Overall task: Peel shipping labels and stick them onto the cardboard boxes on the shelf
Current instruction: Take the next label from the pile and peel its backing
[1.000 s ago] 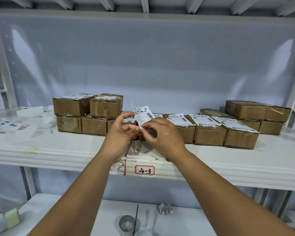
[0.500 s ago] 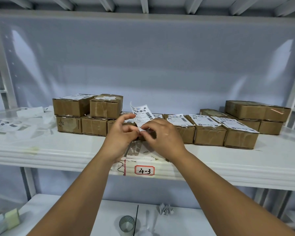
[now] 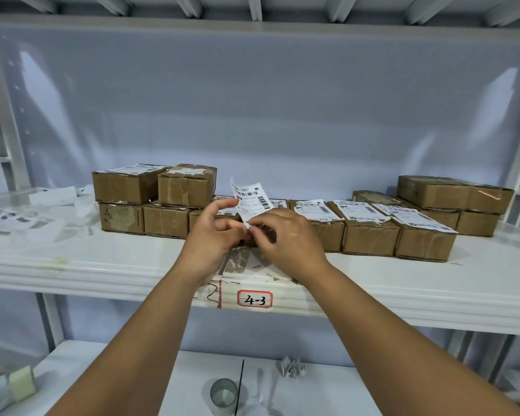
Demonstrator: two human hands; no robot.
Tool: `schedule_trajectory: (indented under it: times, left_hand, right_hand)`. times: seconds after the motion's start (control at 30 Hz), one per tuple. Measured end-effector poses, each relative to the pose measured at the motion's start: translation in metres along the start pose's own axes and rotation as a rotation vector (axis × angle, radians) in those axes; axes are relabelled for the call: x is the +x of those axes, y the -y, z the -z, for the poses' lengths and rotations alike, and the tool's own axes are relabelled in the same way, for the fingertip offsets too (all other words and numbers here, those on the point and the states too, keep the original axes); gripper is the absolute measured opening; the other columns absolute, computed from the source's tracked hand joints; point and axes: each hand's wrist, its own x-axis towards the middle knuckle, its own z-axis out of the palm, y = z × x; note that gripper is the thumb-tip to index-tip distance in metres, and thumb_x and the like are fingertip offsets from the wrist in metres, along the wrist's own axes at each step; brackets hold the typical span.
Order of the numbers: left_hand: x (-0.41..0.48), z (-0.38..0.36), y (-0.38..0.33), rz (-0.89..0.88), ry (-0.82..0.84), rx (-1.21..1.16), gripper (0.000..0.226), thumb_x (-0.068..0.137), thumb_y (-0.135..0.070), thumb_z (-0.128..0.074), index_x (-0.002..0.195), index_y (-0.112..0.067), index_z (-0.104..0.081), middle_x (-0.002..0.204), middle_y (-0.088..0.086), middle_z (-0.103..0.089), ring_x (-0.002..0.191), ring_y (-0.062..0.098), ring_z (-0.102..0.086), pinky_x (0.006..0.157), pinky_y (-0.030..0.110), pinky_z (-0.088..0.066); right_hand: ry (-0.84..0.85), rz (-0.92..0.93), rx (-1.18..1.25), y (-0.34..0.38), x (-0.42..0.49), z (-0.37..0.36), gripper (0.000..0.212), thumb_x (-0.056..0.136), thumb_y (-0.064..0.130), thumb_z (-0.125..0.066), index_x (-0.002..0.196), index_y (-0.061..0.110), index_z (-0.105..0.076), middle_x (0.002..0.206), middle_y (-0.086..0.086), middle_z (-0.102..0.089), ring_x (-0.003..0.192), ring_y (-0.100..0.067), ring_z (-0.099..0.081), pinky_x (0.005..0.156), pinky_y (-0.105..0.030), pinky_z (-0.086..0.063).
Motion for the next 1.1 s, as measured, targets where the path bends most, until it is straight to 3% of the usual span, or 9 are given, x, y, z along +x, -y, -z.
schedule_trajectory:
  times: [0.23, 0.4, 0.53, 0.67, 0.9, 1.1]
  left_hand:
    - [-0.0010, -0.0009, -0.0023, -0.021, 0.010, 0.023, 0.041, 0.087, 0.010, -0.054, 0.118, -0.015, -0.052, 0.063, 0.001, -0.065, 0.062, 0.011, -0.065, 0.062, 0.019, -0.050]
    - [-0.0003, 0.0001, -0.0009, -0.032, 0.008, 0.036, 0.041, 0.086, 0.011, -0.054, 0.117, -0.015, -0.053, 0.065, 0.004, -0.061, 0.063, 0.013, -0.064, 0.070, 0.024, -0.051]
    - [0.0011, 0.0014, 0.0010, -0.061, 0.029, 0.081, 0.036, 0.090, 0.007, -0.052, 0.117, -0.016, -0.054, 0.068, 0.004, -0.060, 0.074, 0.017, -0.062, 0.085, 0.034, -0.049]
    - [0.0010, 0.0009, 0.0021, -0.064, 0.034, 0.069, 0.037, 0.090, 0.007, -0.052, 0.120, -0.014, -0.051, 0.067, 0.000, -0.063, 0.073, 0.012, -0.064, 0.079, 0.024, -0.052]
    - [-0.0004, -0.0013, 0.0014, -0.056, 0.015, 0.059, 0.043, 0.087, 0.007, -0.057, 0.121, -0.017, -0.049, 0.070, 0.005, -0.067, 0.074, 0.020, -0.066, 0.078, 0.030, -0.055]
    - [-0.0017, -0.0040, 0.0012, -0.057, 0.020, 0.086, 0.041, 0.084, 0.008, -0.060, 0.110, -0.022, -0.049, 0.067, 0.003, -0.061, 0.064, 0.014, -0.058, 0.070, 0.026, -0.050]
  right_hand:
    - [-0.002, 0.009, -0.002, 0.0012, 0.0001, 0.0002, 0.024, 0.082, 0.026, -0.058, 0.093, 0.015, -0.075, 0.089, 0.001, -0.073, 0.084, -0.020, -0.066, 0.078, -0.026, -0.048]
    - [-0.025, 0.024, -0.002, 0.0022, 0.0001, -0.0007, 0.022, 0.079, 0.027, -0.061, 0.089, 0.015, -0.076, 0.085, 0.001, -0.073, 0.079, -0.020, -0.066, 0.075, -0.026, -0.050]
    - [-0.049, 0.041, -0.034, 0.0018, 0.0011, -0.0017, 0.033, 0.082, 0.038, -0.050, 0.085, 0.017, -0.076, 0.080, 0.004, -0.072, 0.074, -0.018, -0.065, 0.071, -0.023, -0.048]
    - [-0.049, 0.059, -0.066, 0.0023, 0.0017, -0.0017, 0.038, 0.083, 0.042, -0.045, 0.080, 0.018, -0.075, 0.075, 0.003, -0.071, 0.070, -0.019, -0.064, 0.067, -0.025, -0.047]
    - [-0.010, 0.022, -0.039, 0.0038, 0.0010, -0.0001, 0.043, 0.082, 0.041, -0.037, 0.080, 0.017, -0.073, 0.078, 0.002, -0.070, 0.073, -0.021, -0.063, 0.066, -0.034, -0.053]
    - [-0.059, 0.051, -0.040, 0.0028, 0.0004, -0.0019, 0.033, 0.081, 0.034, -0.043, 0.078, 0.015, -0.071, 0.075, 0.001, -0.068, 0.069, -0.022, -0.062, 0.059, -0.035, -0.053]
